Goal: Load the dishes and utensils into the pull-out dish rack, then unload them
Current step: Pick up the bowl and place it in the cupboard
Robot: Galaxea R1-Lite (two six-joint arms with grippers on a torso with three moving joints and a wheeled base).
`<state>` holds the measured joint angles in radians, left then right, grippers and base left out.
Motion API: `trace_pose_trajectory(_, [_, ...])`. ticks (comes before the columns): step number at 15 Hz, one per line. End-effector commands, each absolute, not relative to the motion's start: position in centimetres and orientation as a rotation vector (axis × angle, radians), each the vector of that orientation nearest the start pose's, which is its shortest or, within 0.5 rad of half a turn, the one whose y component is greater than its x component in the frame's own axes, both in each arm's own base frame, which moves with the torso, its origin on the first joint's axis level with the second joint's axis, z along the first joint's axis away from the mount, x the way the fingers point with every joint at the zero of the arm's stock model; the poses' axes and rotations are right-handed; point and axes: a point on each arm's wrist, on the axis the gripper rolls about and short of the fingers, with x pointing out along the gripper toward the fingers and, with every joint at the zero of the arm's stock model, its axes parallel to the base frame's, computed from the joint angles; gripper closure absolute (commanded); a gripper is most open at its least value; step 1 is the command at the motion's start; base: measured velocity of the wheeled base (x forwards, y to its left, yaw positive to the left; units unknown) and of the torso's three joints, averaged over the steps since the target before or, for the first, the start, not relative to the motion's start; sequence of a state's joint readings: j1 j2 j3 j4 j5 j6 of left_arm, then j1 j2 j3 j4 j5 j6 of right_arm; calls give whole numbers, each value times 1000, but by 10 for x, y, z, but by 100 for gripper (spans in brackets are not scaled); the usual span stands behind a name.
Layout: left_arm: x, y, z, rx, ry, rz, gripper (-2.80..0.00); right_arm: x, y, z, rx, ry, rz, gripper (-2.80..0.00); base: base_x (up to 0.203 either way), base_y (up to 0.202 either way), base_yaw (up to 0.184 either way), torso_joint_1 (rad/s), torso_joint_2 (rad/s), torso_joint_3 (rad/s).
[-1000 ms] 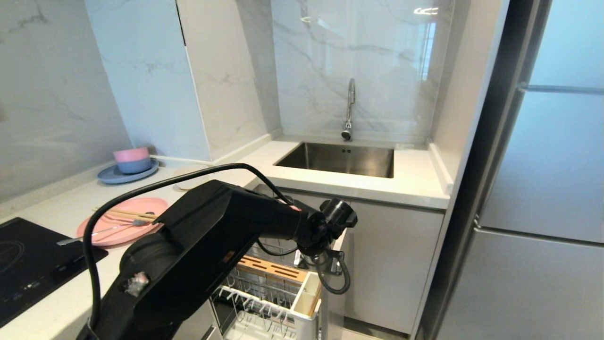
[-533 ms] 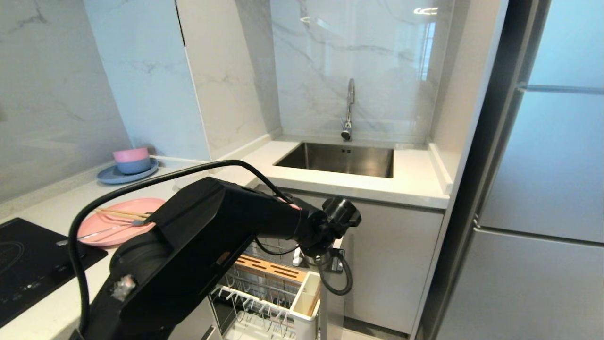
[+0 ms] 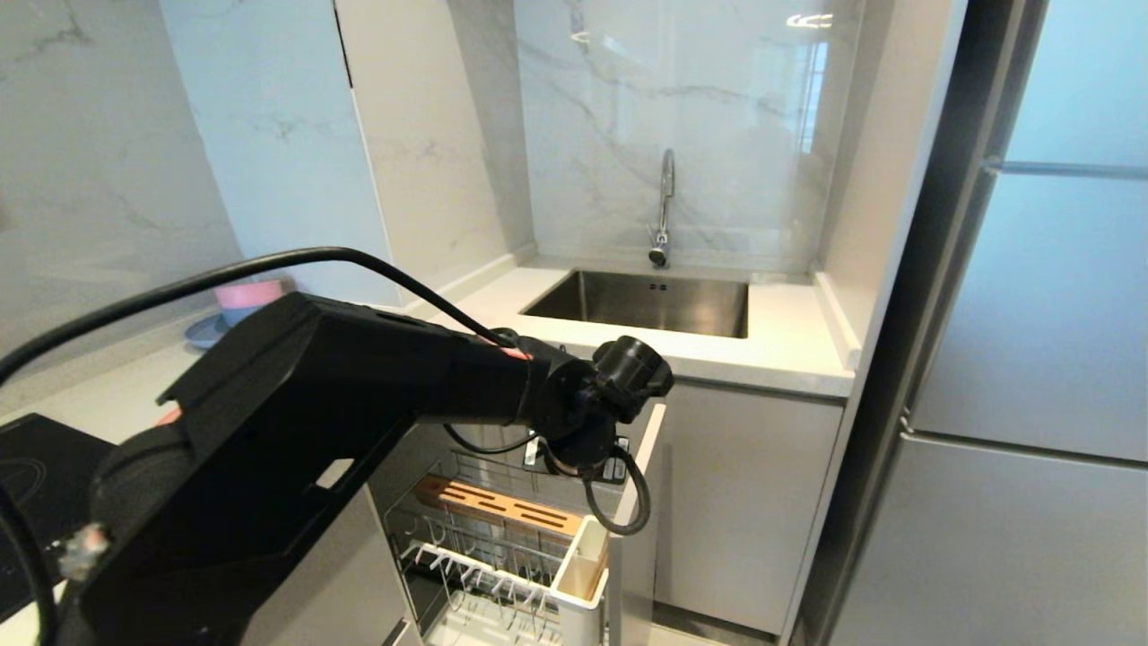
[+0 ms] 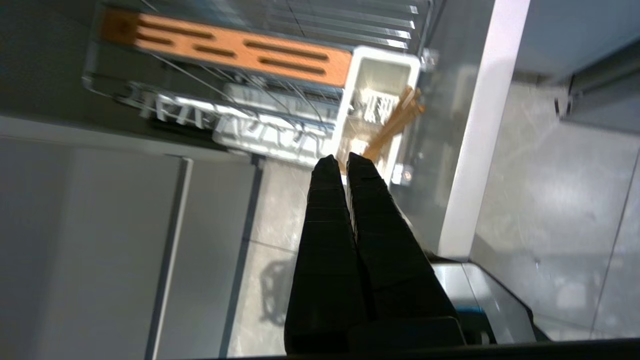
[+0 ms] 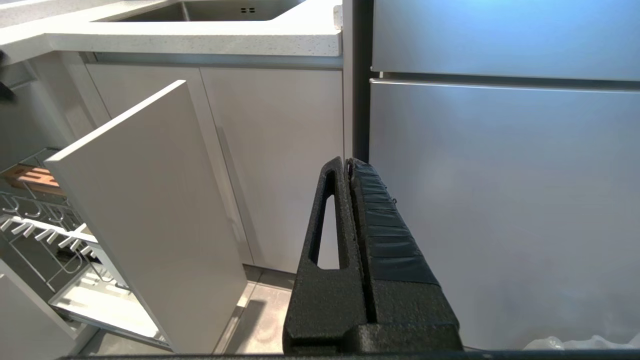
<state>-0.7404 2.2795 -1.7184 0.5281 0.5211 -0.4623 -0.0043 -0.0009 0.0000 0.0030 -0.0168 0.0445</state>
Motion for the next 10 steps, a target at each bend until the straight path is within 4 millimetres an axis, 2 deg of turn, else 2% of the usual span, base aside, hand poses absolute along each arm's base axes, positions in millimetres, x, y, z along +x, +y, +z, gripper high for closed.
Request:
trace_pose_trajectory(1, [316, -274, 141, 183, 825, 21, 0, -23, 0, 75, 46, 4, -20, 0, 0, 0, 0, 0, 0, 0])
trace_pose_trajectory(7, [281, -237, 238, 100, 586, 108, 0, -23, 0, 75, 44, 4, -22, 0, 0, 0, 0, 0, 0, 0])
trace_pose_trajectory(10, [265, -207, 282, 46, 498, 122, 0, -23, 0, 75, 46, 4, -22, 0, 0, 0, 0, 0, 0, 0])
